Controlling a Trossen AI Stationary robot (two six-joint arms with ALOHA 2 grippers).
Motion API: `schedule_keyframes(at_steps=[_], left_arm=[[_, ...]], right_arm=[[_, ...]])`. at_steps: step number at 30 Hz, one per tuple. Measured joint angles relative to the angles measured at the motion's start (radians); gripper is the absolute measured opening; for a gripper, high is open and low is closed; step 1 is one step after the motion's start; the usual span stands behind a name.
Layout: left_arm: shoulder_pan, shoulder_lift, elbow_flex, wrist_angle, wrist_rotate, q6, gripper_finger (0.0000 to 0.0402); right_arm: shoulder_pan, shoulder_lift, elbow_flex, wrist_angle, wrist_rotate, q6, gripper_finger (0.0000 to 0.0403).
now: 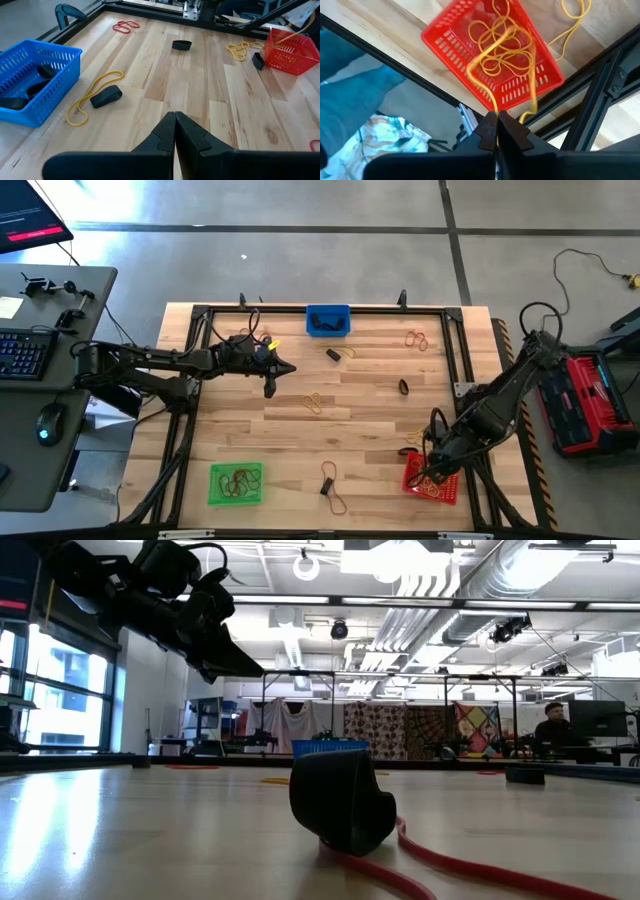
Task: Sort rubber bands into baskets
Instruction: Put the yellow rubber band into the red basket
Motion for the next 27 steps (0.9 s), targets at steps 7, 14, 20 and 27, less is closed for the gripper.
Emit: schedule_keyframes(at_steps=[7, 14, 20, 27], left_arm=[[0.000, 0.000, 0.000, 0.001, 0.000, -0.007, 0.0000], [0.000, 0.000, 0.000, 0.000, 0.000, -0.007, 0.0000], [0.000, 0.000, 0.000, 0.000, 0.000, -0.008, 0.0000], [0.000, 0.000, 0.000, 0.001, 0.000, -0.010, 0.0000]], right_arm=[[0.000, 0.000, -0.089, 0.054, -0.009, -0.048, 0.0000], [0.000, -0.001, -0.198, 0.134, -0.015, -0.079, 0.0000], [-0.003, -0.001, -0.291, 0.237, -0.009, -0.084, 0.0000], [-0.006, -0.002, -0.337, 0.272, -0.004, -0.124, 0.0000]])
